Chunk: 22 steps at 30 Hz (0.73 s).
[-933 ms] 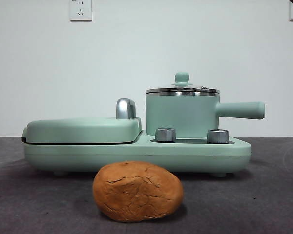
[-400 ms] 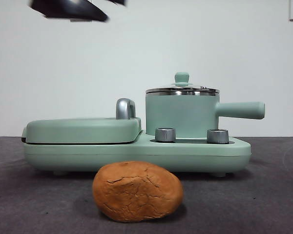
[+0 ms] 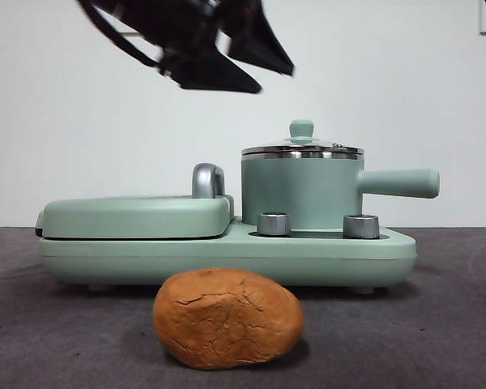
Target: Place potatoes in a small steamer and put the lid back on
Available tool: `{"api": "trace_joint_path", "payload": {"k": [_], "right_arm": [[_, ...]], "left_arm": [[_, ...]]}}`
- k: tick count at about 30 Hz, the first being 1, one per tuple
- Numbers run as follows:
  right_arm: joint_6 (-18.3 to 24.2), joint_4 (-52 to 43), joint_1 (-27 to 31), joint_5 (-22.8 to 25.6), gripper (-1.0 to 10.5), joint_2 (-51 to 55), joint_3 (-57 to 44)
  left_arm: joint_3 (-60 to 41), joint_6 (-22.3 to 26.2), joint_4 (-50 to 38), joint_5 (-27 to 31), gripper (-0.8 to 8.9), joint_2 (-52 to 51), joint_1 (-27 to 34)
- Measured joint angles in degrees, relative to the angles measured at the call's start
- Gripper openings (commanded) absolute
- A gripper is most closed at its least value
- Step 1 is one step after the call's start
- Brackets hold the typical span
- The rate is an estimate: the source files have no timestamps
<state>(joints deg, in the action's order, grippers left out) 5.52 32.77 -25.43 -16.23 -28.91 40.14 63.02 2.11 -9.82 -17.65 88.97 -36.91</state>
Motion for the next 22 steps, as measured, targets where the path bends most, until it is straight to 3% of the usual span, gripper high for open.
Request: {"api": "trace_joint_path", "payload": {"k": [11,22], "right_arm": [[-0.07,0.00,0.00,0.00,2.8,0.00,0.00],[-1.31,0.00,0.00,-0.04,2.8,0.00,0.00]], "left_arm": [[15.78,1.14,-0.37,1.29,3.08,15.19,-0.13],[18.03,4.79,-2.05,5.73,3.08,20.83,0.50]]}}
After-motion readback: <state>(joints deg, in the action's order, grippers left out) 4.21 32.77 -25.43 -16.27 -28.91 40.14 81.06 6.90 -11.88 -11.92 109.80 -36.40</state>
